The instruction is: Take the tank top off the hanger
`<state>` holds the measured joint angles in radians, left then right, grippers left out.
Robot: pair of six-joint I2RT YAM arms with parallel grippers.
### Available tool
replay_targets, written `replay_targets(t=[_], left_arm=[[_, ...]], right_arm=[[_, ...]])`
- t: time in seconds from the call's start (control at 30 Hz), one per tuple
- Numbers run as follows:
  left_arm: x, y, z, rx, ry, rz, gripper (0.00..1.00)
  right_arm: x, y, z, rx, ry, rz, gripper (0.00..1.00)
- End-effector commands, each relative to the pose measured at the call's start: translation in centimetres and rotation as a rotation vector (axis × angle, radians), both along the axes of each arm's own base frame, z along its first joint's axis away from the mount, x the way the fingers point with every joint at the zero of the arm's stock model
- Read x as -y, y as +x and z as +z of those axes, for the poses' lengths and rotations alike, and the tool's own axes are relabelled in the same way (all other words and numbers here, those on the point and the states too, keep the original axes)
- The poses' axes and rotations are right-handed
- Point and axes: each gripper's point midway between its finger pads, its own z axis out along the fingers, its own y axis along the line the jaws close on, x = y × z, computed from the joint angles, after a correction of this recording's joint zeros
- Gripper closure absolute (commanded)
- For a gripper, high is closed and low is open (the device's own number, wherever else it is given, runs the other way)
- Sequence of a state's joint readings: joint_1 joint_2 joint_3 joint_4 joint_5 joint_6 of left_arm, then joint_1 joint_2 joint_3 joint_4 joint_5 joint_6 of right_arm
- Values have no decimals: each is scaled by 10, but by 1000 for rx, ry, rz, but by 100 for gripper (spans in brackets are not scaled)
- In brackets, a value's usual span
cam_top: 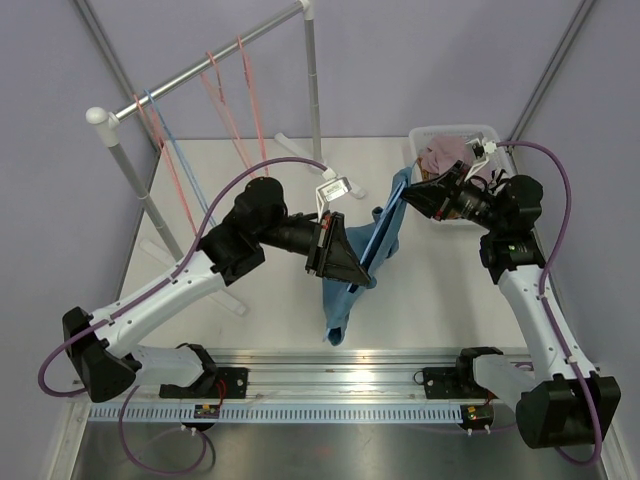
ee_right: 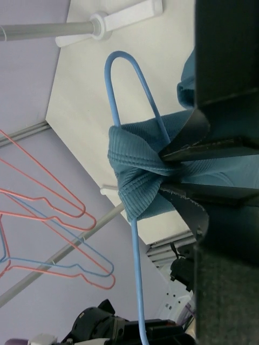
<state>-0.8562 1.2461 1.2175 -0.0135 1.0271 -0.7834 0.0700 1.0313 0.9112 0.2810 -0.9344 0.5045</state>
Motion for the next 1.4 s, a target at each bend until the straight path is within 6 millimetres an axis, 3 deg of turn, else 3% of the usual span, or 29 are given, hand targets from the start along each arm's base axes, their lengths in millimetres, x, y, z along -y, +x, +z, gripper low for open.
replay_targets(t=[0.0,0.1,0.13,0.2,0.3,0.33,0.37,0.43,0.47,0.53,0.57,0.73,0.87,0.93,0.97,1.0,1.07,1.17,1.2,1.23,1.3,1.33,1.37], left_arm=[[-6,-3,23,107,-63,13,100],[-6,1,15,118,-23,43,100],[-7,2,10,111,-2,49,100],[-9,0,7,122,2,48,100],[-14,-6,4,130,-2,28,100],[-15,-7,3,133,-2,26,100],[-17,-8,3,138,-5,24,100],[-20,-12,6,146,-15,17,100],[-22,-13,8,154,-21,16,100],[-25,-16,12,164,-31,12,100],[-26,-17,14,173,-36,12,100],[-29,-19,29,208,-68,12,100],[-18,6,53,277,-87,134,100],[-10,34,65,346,-91,272,100],[-9,43,85,420,-135,320,100],[-2,66,87,444,-129,415,100],[2,81,117,535,-215,485,98],[14,125,133,614,-232,643,96],[9,141,153,641,-249,743,96],[19,163,145,646,-216,785,98],[15,185,164,640,-233,877,100],[18,203,156,609,-200,897,100],[22,205,154,540,-199,873,100]], right_arm=[[5,-3,24,97,-29,-51,75],[11,-2,24,109,-47,-101,86],[15,2,24,109,-53,-140,100],[20,9,25,102,-56,-194,100],[36,34,29,62,-69,-327,100],[44,43,38,59,-69,-388,100],[47,57,30,21,-81,-410,100],[51,70,37,-2,-91,-445,100],[51,84,26,-39,-104,-448,100],[53,95,30,-55,-113,-467,100],[52,105,21,-85,-121,-468,100],[44,116,15,-143,-117,-415,100],[31,94,24,-136,-60,-327,100],[19,69,31,-128,-11,-231,100],[14,60,39,-98,13,-192,100],[7,46,42,-97,25,-123,100],[1,23,49,-95,73,-48,100],[-6,-3,55,-85,96,23,100],[-7,-10,56,-85,94,43,100],[-8,-18,59,-81,93,54,100],[-11,-28,61,-74,87,71,100],[-11,-33,56,-79,73,60,100],[-13,-35,51,-80,64,54,100]])
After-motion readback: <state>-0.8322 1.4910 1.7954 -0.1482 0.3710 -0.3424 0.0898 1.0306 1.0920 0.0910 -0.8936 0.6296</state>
